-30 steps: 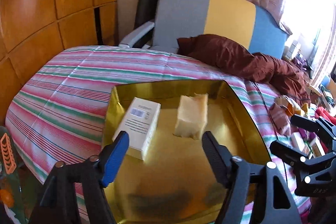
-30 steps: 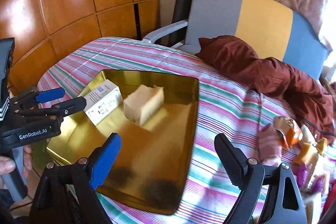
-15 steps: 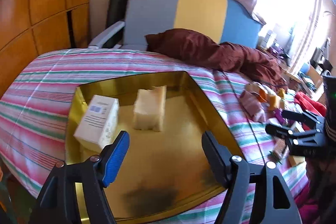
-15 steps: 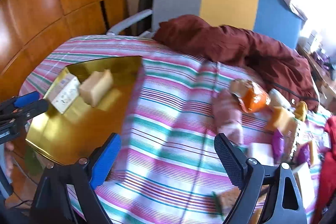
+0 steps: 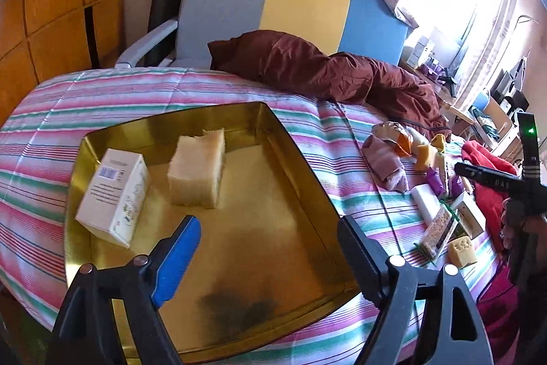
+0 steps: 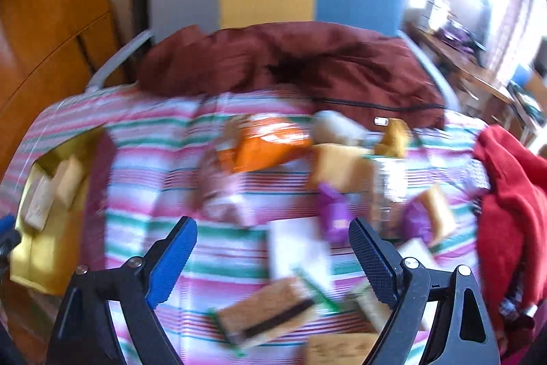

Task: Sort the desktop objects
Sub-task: 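Move both grippers back to the items on the bedspread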

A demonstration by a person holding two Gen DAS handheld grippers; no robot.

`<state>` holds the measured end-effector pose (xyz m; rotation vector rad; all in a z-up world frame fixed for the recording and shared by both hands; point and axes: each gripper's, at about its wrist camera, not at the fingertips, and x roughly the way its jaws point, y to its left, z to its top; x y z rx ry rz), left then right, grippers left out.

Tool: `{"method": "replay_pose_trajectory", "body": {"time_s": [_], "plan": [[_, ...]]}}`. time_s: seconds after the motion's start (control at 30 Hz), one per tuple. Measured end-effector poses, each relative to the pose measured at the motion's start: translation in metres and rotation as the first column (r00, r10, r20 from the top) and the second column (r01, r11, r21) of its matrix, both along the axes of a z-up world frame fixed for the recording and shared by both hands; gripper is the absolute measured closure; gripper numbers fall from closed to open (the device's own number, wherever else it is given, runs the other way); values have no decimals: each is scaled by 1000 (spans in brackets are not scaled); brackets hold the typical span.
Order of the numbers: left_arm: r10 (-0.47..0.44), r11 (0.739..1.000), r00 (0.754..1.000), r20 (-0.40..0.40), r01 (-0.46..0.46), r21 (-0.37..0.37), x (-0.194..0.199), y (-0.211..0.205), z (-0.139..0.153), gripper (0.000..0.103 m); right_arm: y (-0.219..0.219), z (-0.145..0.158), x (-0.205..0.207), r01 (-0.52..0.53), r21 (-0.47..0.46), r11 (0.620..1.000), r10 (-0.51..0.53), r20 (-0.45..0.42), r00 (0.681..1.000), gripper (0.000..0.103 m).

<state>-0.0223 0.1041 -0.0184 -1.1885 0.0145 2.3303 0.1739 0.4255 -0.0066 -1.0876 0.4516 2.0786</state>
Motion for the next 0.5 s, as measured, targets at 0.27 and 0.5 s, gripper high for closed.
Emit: {"method": "replay_pose_trajectory", "body": {"time_s": [0.27, 0.5], "plan": [[-101, 994, 995, 19, 101, -33, 0, 33, 2, 21, 82, 0, 72, 248, -36, 968, -249, -19, 968, 12], [-237, 970, 971, 27, 238, -55, -1, 80, 8, 21, 145, -21, 122, 428, -113, 897, -434, -31, 900, 12]]}}
